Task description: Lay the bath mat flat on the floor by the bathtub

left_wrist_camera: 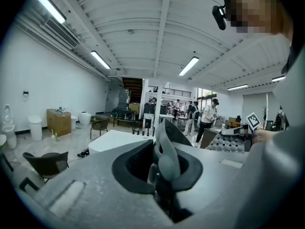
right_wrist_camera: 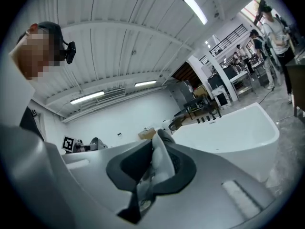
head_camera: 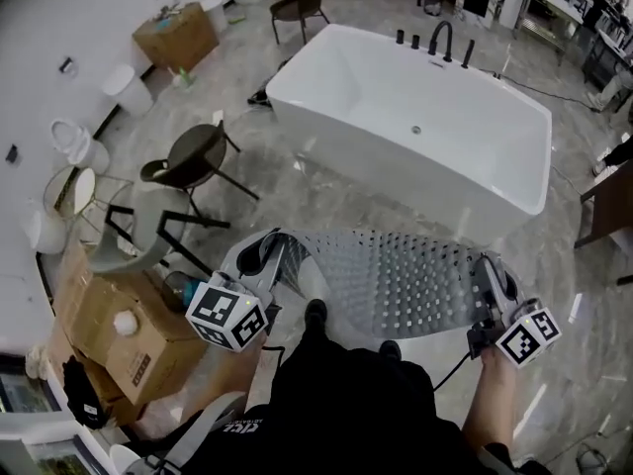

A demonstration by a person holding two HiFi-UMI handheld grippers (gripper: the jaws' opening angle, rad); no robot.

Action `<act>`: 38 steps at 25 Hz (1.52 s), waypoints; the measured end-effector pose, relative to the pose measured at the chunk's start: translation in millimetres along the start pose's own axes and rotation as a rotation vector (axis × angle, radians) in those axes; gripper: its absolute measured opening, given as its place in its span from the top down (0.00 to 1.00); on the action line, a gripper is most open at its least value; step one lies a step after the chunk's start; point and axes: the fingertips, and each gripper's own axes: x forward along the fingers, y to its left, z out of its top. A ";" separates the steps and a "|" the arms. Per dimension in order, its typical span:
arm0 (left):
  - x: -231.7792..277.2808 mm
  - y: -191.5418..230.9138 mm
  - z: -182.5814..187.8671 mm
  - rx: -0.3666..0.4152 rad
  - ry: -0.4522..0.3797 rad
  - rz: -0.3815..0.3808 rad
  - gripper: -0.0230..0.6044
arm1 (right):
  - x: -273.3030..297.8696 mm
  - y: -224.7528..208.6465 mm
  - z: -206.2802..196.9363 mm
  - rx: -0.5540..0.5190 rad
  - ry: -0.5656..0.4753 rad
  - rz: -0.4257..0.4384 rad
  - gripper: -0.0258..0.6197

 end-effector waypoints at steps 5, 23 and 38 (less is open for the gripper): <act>34.5 49.0 20.5 0.067 0.005 -0.134 0.93 | 21.2 9.1 0.2 0.071 -0.099 -0.148 0.93; 163.0 -13.2 12.6 0.092 0.081 -0.331 0.93 | -68.2 -86.0 12.1 0.222 -0.203 -0.383 0.93; 248.9 -163.3 -49.5 0.050 0.168 -0.371 0.93 | -153.6 -231.4 20.2 0.303 -0.139 -0.390 0.93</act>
